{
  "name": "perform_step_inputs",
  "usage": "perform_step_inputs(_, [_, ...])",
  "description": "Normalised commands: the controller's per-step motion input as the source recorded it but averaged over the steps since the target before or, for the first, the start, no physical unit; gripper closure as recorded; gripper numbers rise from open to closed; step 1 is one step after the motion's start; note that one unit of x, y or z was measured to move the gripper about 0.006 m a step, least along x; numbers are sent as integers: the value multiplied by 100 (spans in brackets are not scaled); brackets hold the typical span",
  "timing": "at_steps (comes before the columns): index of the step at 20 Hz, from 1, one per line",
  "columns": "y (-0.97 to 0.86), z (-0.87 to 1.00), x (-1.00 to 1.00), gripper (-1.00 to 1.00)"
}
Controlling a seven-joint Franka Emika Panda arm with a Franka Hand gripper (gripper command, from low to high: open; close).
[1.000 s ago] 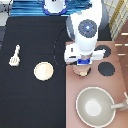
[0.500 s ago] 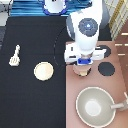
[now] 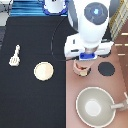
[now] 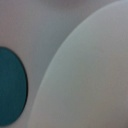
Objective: Take the lid off the pot, put the pot on the plate, and use the tool to push the pot to the front of the table.
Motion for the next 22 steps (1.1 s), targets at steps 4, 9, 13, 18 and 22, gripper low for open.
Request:
perform_step_inputs(4, [-17, -6, -98, 100])
perform_step_inputs(9, [-26, -54, -98, 100])
perform_step_inputs(13, [-24, -69, -100, 100])
perform_step_inputs(18, [-13, -75, -100, 100])
perform_step_inputs(22, [4, -82, -100, 100])
